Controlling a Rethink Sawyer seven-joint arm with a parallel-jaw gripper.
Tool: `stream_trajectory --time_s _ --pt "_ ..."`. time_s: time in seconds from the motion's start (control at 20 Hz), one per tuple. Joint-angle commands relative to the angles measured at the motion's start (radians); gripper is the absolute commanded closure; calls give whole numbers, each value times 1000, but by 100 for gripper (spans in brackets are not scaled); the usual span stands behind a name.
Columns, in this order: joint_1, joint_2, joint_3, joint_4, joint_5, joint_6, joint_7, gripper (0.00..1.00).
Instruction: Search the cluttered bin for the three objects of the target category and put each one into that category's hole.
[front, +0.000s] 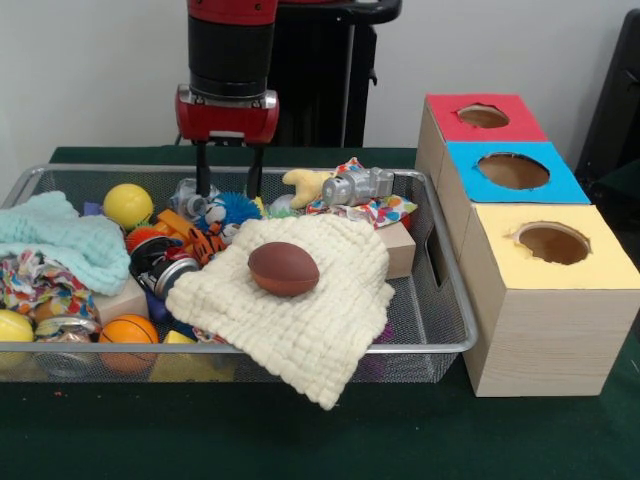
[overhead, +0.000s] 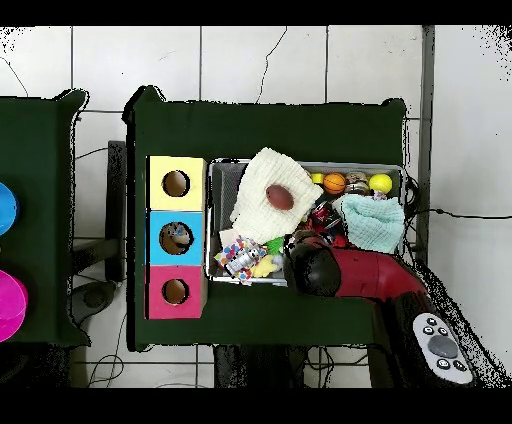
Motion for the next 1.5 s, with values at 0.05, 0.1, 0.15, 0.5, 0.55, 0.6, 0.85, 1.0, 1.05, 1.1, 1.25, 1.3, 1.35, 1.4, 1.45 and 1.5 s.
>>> stream_trajectory --time_s 0.05,0.1,0.15,0.5,0.55,0.6,0.85,1.0,1.05,1.1,1.25,1.3,1.35,1.4,1.45,1.5 --pt "3 69 63 27 -82 -82 38 0" --pt "-2 70 64 28 -85 -84 36 0" --pt "-8 67 67 32 -89 -85 33 0" --pt "-32 65 65 46 -112 -111 33 0" --pt "-34 62 70 46 -111 -107 31 0" --pt "-36 58 72 48 -113 -104 29 0" --pt "-40 39 77 62 -118 -81 22 0" --pt "-62 9 88 88 -122 -68 6 0" --pt "-68 -4 92 97 -122 -60 1 0" --pt "-73 -10 94 103 -123 -55 -3 0" --pt "-92 10 100 110 -143 -81 -6 0" --pt "-100 13 101 119 -151 -91 -7 0" --pt "-107 17 102 128 -159 -101 -7 0" --pt "-114 16 105 136 -166 -111 -5 0" --pt "-121 15 107 143 -171 -111 -5 0" --pt "-128 14 109 149 -175 -111 -5 0"
